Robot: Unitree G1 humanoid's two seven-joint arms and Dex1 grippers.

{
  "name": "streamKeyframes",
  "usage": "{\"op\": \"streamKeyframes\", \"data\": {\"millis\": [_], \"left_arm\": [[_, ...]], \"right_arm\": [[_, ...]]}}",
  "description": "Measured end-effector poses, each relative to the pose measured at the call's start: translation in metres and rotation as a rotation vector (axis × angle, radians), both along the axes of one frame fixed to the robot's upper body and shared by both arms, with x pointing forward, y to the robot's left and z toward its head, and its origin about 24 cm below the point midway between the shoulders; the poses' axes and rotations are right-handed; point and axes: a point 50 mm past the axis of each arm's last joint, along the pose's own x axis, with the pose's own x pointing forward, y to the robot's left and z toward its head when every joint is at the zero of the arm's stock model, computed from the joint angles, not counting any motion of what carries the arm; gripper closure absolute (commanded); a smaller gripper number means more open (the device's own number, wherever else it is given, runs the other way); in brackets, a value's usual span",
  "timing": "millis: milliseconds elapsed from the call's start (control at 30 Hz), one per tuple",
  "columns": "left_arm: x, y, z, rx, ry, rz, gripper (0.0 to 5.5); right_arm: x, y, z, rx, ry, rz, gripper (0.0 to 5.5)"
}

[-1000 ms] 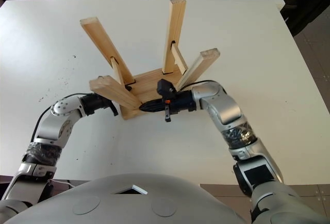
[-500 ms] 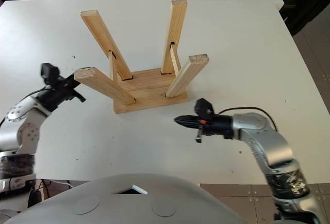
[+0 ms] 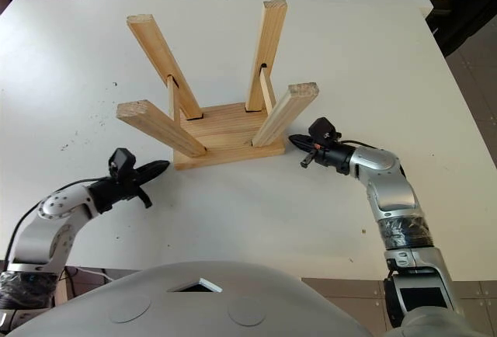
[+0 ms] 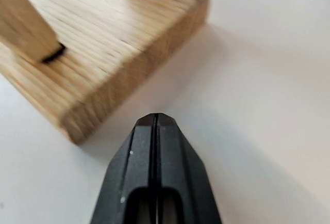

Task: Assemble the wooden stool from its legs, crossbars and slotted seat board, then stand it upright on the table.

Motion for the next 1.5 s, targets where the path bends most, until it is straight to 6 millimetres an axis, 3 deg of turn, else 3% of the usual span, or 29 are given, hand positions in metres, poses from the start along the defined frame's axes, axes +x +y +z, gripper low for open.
{"op": "streamKeyframes", "data": {"millis": [300,533,733,1233,1500], "left_arm": [[0.009,-0.001,-0.002,0.008,-0.044,0.027,5.47],[0.001,0.004,-0.002,0.018,-0.042,0.033,5.47],[-0.001,0.006,-0.001,0.019,-0.043,0.035,5.47],[-0.004,0.008,-0.003,0.023,-0.030,0.020,5.47],[-0.019,0.003,0.006,0.012,0.011,-0.015,5.47]], "right_arm": [[-0.011,0.006,0.004,-0.018,0.027,0.015,5.50],[-0.024,0.009,0.005,-0.017,0.031,0.003,5.50],[-0.033,-0.004,0.007,-0.041,0.041,-0.001,5.50],[-0.040,0.008,0.005,-0.024,0.054,0.041,5.50],[-0.047,0.007,0.013,-0.018,0.099,0.048,5.50]]}}
